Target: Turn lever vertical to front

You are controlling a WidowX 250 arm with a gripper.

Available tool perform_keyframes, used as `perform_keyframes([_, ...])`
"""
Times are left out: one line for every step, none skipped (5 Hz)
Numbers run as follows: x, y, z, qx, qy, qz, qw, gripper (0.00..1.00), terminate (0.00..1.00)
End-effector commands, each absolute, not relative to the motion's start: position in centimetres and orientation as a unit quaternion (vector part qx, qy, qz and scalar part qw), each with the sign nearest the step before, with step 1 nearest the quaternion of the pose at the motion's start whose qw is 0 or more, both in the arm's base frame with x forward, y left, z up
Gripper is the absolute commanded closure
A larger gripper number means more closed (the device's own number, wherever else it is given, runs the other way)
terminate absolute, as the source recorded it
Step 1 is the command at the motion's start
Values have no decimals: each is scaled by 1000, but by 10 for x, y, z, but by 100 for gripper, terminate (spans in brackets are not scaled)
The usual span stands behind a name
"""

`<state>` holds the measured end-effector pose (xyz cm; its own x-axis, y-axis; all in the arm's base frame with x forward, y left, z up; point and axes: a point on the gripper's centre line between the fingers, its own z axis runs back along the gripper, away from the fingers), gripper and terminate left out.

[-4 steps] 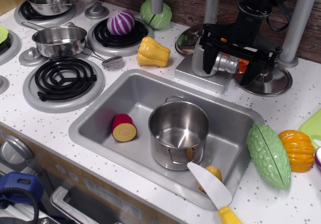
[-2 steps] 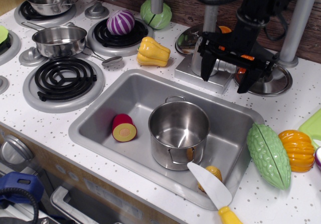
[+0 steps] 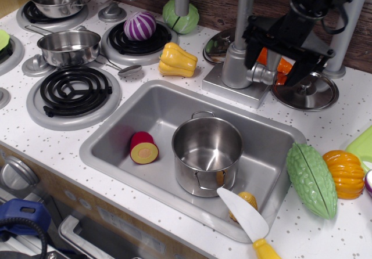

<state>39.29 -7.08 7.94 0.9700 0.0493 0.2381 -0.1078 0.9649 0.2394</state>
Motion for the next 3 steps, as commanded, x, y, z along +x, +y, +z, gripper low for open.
perform_keyframes([417, -75, 113, 128, -166, 28, 977, 0, 0])
perform_keyframes([426, -68, 114, 125, -172, 17, 977, 0, 0])
perform_keyframes([430, -67, 114, 115, -166, 22, 979, 100, 0])
